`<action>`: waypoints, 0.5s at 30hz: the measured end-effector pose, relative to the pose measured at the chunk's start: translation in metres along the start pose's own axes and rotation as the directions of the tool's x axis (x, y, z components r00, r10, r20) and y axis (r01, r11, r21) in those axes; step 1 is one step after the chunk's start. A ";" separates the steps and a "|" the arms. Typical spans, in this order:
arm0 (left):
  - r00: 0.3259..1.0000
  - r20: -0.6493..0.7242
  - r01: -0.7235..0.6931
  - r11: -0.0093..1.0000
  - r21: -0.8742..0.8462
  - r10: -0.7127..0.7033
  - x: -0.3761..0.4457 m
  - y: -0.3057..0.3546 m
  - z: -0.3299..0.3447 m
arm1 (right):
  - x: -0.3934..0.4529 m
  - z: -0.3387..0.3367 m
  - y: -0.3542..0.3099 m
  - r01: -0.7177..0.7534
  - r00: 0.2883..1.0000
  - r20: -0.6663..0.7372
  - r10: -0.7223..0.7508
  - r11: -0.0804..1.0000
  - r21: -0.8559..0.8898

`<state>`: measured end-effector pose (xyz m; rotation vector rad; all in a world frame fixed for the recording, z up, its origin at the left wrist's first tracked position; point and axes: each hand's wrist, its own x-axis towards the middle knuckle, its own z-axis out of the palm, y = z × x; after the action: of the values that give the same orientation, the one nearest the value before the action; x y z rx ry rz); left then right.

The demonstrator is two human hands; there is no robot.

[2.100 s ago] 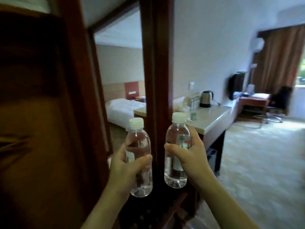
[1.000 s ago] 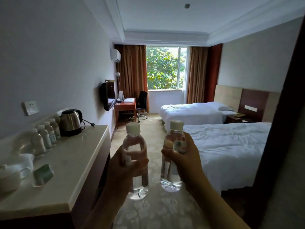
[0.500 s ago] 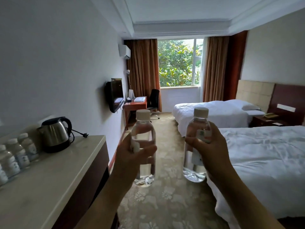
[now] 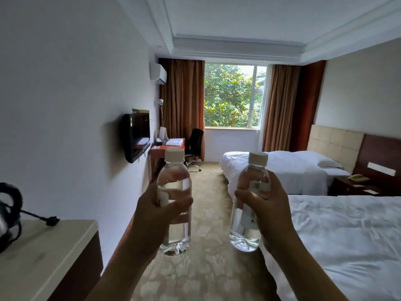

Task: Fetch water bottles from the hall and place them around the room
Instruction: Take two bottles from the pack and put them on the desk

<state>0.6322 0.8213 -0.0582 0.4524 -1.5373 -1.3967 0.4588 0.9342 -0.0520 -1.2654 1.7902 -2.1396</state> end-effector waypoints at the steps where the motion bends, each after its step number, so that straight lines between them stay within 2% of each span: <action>1: 1.000 0.012 -0.007 1.000 0.007 0.007 0.025 -0.009 -0.001 | 0.022 0.010 0.011 -0.006 1.000 -0.003 0.006 1.000 -0.011; 8: 0.999 0.045 -0.005 1.000 0.000 0.005 0.184 -0.063 0.005 | 0.157 0.055 0.076 -0.037 0.999 -0.027 0.037 0.999 -0.015; 15: 0.998 0.058 -0.026 0.999 0.031 0.024 0.310 -0.139 0.034 | 0.277 0.074 0.169 -0.031 1.000 0.001 0.031 0.999 0.012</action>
<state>0.4172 0.5563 -0.0554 0.4133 -1.6083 -1.3785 0.2506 0.6744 -0.0495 -1.2277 1.7818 -2.1300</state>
